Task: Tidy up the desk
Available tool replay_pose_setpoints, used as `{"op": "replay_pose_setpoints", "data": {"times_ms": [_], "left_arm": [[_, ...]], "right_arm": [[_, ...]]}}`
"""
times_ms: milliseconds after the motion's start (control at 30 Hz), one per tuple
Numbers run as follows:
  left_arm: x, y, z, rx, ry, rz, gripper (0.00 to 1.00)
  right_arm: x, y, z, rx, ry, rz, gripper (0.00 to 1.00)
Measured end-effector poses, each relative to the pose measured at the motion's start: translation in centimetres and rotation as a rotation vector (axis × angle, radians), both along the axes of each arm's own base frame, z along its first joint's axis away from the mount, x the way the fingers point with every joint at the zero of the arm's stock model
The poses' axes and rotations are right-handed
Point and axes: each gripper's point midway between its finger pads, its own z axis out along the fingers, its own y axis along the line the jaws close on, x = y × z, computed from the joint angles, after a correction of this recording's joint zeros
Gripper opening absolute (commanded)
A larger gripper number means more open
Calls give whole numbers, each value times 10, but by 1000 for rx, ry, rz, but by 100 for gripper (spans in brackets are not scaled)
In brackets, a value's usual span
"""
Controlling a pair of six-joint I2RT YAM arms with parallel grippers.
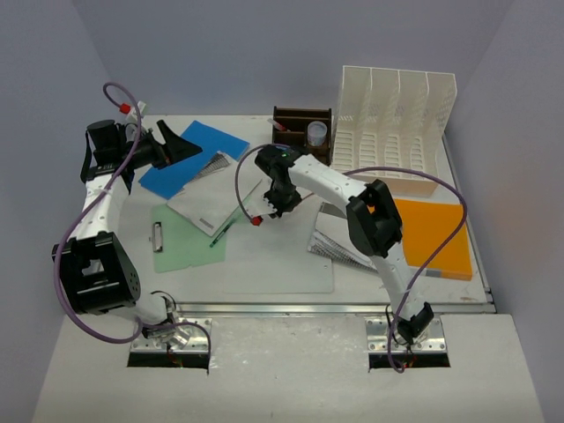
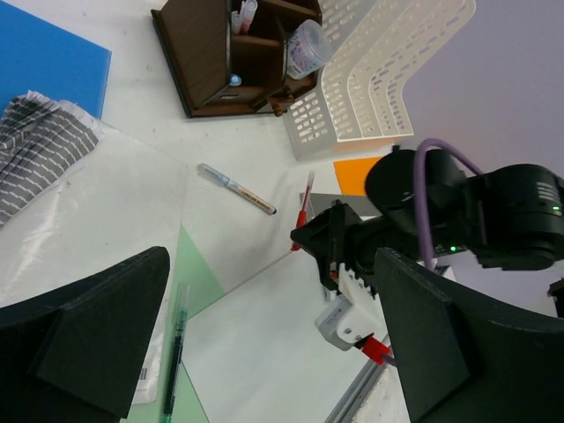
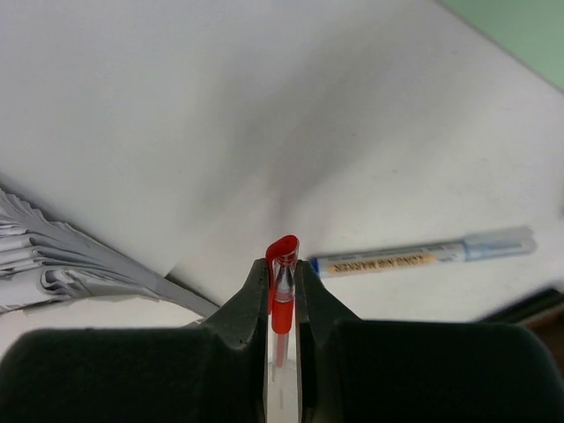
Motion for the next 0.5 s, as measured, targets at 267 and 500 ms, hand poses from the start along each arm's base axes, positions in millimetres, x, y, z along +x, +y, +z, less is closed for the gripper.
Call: {"op": "replay_pose_setpoints", "data": {"times_ms": [267,500], "left_arm": [[6,4,5,10,-21,32,100],[3,8,24,45,-122,96,100]], "right_arm": [[27,24,98,350,-87,-262,0],[123,0,206,999,-92,-778,0]]}}
